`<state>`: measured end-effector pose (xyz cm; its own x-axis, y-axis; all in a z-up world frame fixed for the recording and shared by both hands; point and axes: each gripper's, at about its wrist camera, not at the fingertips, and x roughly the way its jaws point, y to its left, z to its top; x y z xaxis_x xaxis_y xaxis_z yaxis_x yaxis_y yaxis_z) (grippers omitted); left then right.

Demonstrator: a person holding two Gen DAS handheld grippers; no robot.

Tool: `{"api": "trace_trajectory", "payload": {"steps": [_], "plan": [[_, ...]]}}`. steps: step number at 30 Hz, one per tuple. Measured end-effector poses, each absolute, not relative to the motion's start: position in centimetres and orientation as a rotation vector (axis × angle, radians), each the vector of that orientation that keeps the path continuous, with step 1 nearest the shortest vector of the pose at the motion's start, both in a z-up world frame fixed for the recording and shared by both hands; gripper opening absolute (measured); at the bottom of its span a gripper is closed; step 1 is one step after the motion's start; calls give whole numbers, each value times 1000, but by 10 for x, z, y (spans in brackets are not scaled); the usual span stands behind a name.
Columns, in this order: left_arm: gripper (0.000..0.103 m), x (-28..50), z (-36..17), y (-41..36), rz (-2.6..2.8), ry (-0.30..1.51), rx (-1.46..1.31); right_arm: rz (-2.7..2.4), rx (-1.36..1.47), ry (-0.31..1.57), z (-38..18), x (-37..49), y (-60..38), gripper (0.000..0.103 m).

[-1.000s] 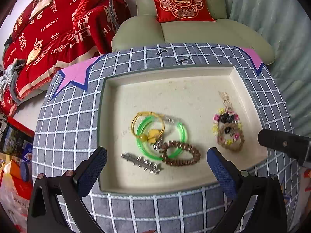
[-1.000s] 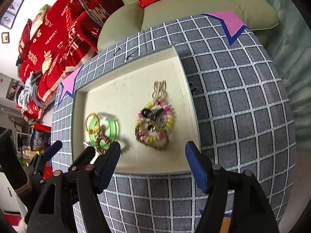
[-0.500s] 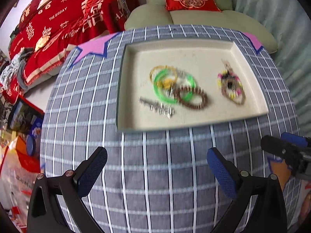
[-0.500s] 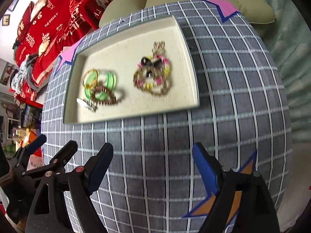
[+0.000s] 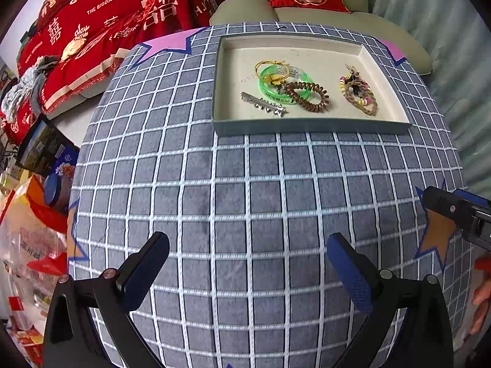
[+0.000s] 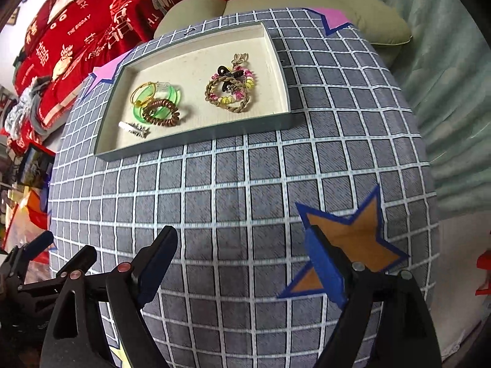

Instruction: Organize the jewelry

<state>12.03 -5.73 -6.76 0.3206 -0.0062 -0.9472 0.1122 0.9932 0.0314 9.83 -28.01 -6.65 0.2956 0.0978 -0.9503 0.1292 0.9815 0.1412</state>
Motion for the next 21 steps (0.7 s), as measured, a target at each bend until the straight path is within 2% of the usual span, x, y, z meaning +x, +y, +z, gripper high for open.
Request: {"api": "trace_trajectory", "payload": {"steps": [21], "plan": [[103, 61, -34, -34, -106, 1180, 56, -80, 153, 1153, -20, 38, -267, 87]]}}
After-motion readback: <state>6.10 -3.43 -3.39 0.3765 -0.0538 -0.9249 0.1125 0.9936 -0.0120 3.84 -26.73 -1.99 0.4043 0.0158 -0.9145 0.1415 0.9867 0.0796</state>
